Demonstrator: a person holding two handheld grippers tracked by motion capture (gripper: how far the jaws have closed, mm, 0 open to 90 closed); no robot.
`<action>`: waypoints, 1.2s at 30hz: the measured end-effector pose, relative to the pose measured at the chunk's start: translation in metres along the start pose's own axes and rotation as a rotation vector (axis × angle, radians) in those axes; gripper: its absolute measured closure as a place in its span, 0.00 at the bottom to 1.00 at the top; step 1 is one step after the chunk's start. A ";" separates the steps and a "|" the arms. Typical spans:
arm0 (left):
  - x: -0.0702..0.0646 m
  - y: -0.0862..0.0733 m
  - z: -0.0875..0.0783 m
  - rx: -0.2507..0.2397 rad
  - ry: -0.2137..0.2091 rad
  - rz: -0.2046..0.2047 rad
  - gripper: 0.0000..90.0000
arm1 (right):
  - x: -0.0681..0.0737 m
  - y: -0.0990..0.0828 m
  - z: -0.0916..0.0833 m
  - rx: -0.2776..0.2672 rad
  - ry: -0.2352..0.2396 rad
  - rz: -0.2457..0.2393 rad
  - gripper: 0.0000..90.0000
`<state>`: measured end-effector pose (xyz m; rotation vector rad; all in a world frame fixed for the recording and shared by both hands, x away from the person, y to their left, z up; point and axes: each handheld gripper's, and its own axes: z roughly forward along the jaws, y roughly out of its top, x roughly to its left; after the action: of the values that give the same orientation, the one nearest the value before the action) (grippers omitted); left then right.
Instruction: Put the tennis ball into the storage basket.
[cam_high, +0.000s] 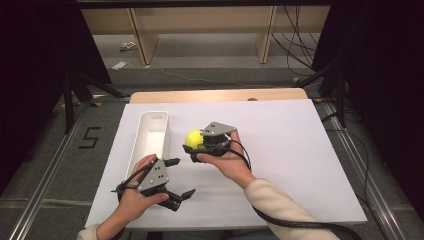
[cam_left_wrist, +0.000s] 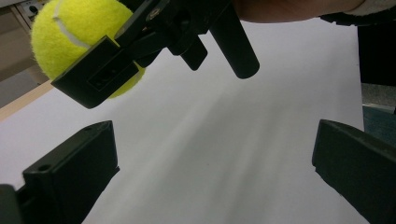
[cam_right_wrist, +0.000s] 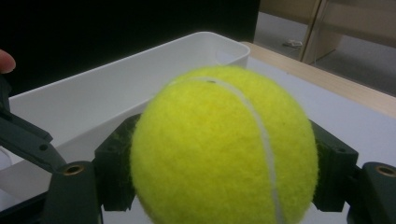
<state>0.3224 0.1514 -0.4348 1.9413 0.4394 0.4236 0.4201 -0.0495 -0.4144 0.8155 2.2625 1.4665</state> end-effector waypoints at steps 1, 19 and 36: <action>0.000 0.000 0.000 0.000 0.001 0.001 0.00 | 0.000 0.000 0.000 0.000 0.000 0.000 0.30; 0.001 0.000 0.000 -0.006 0.013 0.014 0.00 | 0.001 0.007 0.004 0.000 0.003 -0.004 0.30; 0.002 0.001 -0.001 -0.007 0.037 0.029 0.00 | 0.003 0.016 0.009 0.003 0.013 -0.017 0.30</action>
<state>0.3239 0.1531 -0.4333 1.9373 0.4334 0.4792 0.4270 -0.0364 -0.4032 0.7874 2.2762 1.4650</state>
